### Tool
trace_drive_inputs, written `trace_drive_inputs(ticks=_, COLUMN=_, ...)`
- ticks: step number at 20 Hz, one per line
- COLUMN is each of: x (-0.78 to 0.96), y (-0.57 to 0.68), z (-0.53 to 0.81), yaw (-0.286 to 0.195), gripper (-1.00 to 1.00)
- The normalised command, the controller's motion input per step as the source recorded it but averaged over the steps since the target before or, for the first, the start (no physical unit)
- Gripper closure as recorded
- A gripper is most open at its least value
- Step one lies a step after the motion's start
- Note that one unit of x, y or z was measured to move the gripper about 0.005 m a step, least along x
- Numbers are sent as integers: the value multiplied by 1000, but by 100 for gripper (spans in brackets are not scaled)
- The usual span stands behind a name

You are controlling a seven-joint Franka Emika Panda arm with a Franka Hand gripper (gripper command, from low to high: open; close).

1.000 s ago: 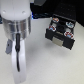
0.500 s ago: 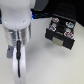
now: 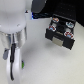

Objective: Open the kcup holder, insert the kcup into the holder, and close the kcup holder

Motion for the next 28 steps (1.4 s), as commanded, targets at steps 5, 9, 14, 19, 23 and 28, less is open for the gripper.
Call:
trace_drive_inputs(ticks=5, x=47, y=0, z=79, yaw=-44, gripper=100)
trace_drive_inputs(ticks=9, x=78, y=6, z=179, yaw=-50, gripper=100)
trace_drive_inputs(ticks=14, x=65, y=42, z=154, yaw=-56, gripper=100)
trace_drive_inputs(ticks=19, x=42, y=167, z=425, yaw=-57, gripper=100)
trace_drive_inputs(ticks=23, x=0, y=306, z=768, yaw=-14, gripper=100)
trace_drive_inputs(ticks=28, x=0, y=457, z=718, yaw=15, gripper=100)
